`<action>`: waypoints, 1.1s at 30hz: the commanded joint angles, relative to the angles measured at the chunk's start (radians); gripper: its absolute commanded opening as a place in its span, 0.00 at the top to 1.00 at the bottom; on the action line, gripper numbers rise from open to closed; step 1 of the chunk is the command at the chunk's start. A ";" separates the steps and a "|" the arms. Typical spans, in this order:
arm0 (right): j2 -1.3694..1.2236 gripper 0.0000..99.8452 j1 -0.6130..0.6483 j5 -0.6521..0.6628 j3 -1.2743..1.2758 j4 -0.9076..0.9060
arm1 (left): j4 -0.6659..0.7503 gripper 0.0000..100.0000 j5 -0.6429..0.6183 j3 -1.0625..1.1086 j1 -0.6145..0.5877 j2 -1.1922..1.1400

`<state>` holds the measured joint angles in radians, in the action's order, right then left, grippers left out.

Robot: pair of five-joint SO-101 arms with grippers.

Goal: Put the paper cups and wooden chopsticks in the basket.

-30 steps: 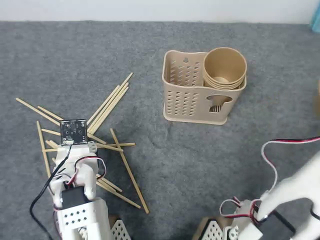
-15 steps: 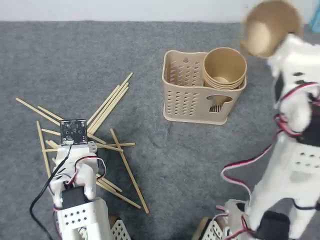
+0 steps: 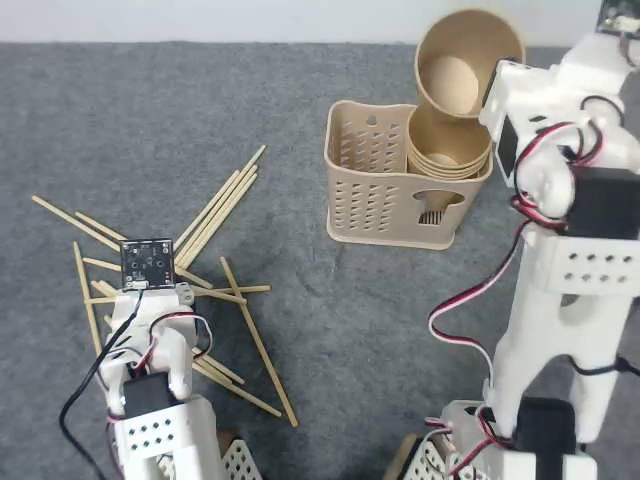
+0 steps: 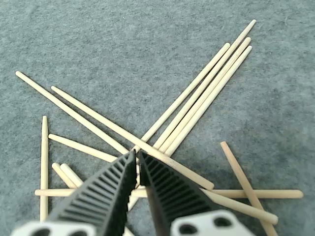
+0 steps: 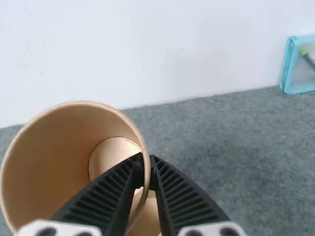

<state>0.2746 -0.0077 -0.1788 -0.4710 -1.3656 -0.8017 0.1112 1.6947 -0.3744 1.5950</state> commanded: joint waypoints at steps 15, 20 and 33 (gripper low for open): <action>-0.101 0.98 -0.018 0.021 -0.035 -0.163 | 0.021 0.98 0.011 -0.004 0.003 0.012; -0.148 0.86 -0.018 0.021 -0.038 -0.124 | 0.021 0.98 0.011 -0.004 0.003 0.012; -0.065 0.81 -0.099 0.120 -0.350 -0.440 | 0.021 0.98 0.011 -0.004 0.003 0.012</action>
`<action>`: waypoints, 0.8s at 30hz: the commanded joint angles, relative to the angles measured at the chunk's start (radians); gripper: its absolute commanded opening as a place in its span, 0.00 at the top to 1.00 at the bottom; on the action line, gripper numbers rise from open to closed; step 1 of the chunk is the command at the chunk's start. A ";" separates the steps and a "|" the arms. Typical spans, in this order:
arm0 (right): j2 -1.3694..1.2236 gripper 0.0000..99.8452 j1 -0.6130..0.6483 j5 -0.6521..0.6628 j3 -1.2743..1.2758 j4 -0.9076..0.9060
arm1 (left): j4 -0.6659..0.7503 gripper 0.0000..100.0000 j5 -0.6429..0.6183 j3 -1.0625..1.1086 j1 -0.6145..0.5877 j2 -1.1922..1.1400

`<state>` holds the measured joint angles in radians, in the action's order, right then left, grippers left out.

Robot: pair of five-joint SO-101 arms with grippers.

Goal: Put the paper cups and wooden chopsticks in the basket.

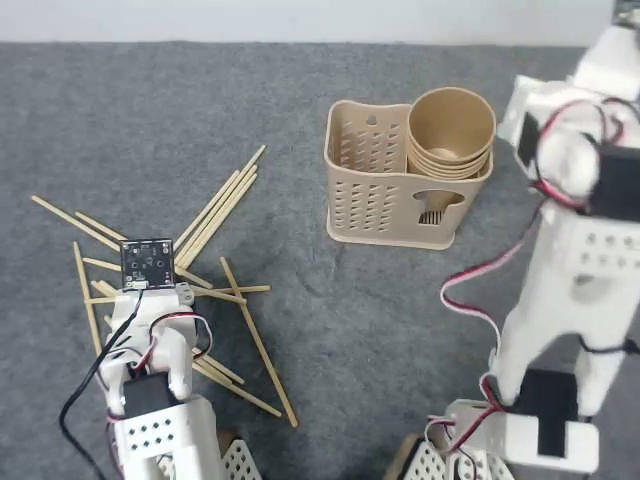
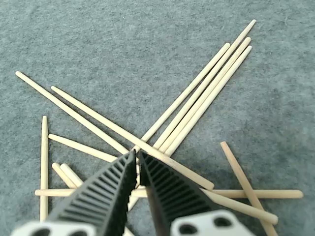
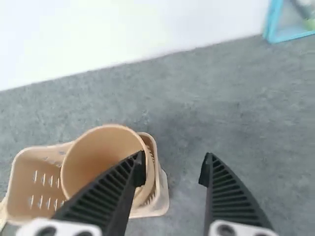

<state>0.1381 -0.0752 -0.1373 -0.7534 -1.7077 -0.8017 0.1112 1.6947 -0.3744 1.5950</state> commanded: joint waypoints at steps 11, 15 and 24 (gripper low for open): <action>0.137 0.81 -0.315 0.241 0.560 -0.056 | 0.021 0.98 0.011 -0.004 0.003 0.012; 0.145 0.81 -0.375 0.270 0.796 0.056 | 0.021 0.98 0.009 -0.004 0.003 0.012; 0.145 0.98 -0.430 0.338 1.240 0.335 | 0.021 0.98 0.006 -0.004 0.003 0.012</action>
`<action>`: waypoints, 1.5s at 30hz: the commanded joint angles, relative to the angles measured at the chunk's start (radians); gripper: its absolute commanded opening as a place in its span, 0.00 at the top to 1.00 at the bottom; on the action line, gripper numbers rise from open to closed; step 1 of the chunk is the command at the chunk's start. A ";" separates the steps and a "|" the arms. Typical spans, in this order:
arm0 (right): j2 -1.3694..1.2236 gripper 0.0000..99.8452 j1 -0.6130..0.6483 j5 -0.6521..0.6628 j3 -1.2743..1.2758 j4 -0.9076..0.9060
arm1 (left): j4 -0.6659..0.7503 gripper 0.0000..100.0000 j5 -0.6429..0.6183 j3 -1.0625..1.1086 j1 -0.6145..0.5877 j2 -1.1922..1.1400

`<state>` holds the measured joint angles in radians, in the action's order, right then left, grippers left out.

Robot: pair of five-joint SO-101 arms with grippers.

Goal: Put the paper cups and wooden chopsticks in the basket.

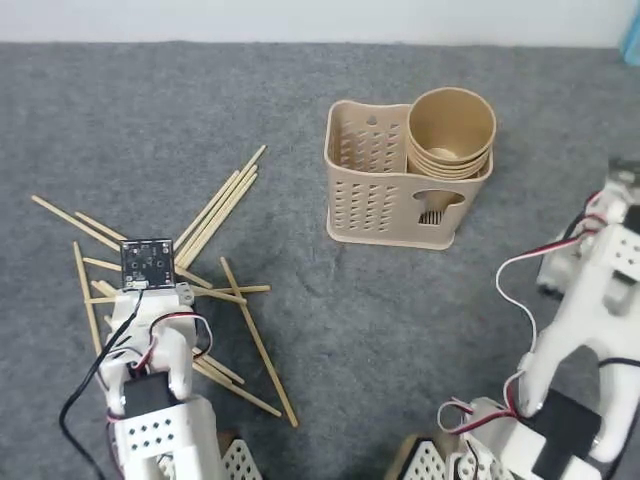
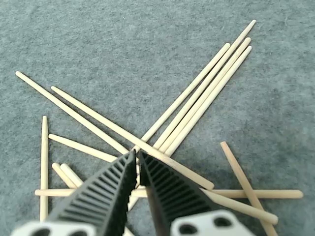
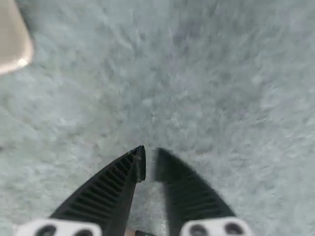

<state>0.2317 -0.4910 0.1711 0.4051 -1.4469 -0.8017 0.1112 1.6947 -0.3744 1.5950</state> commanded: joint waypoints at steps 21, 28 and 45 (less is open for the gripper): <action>0.145 0.99 0.050 0.018 0.569 0.467 | 0.021 0.98 -0.180 -0.203 -0.173 -0.014; 0.179 0.99 0.050 0.025 0.588 0.473 | 0.005 0.98 -0.224 -0.547 -0.270 -0.377; 0.185 0.99 0.053 0.026 0.601 0.496 | -0.358 0.98 -0.341 -1.679 -0.387 -1.642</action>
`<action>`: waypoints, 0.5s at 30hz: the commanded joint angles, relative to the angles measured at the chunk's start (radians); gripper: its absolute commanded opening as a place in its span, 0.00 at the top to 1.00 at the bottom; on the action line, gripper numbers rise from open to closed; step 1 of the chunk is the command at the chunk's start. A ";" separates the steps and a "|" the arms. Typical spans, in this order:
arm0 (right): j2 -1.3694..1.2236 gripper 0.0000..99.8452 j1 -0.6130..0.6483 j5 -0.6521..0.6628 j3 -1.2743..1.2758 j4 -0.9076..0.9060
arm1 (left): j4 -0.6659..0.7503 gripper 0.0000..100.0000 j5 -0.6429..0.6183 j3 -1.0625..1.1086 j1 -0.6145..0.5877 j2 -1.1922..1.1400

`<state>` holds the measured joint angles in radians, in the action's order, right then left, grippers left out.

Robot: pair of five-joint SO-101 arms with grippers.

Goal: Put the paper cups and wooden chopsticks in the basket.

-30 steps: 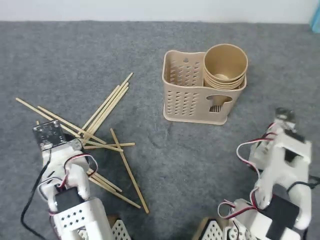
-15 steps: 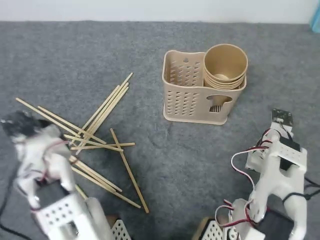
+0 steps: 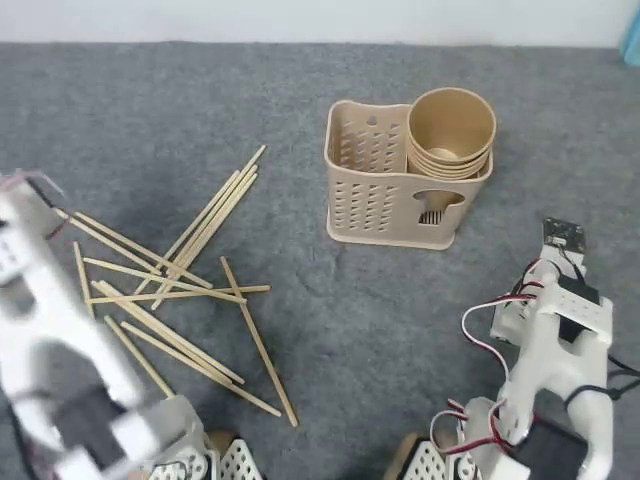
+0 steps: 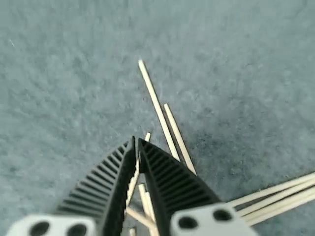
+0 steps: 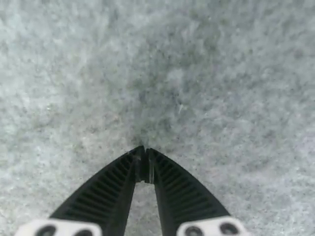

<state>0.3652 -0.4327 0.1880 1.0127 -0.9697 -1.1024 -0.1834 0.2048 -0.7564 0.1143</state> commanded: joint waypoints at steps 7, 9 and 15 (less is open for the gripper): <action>0.050 0.99 -0.005 0.009 -0.006 0.019 | -0.227 0.98 -0.157 -0.624 0.000 -0.546; 0.050 0.99 -0.005 0.009 -0.006 0.019 | -0.279 0.94 -0.184 -0.757 0.000 -0.640; 0.048 0.99 -0.005 0.009 -0.005 0.030 | -0.390 0.80 -0.288 -1.127 -0.003 -0.901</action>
<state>0.3652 -0.4327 0.1880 1.0127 -0.9651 -1.4538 -0.4381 -0.7265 -0.7564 -0.7204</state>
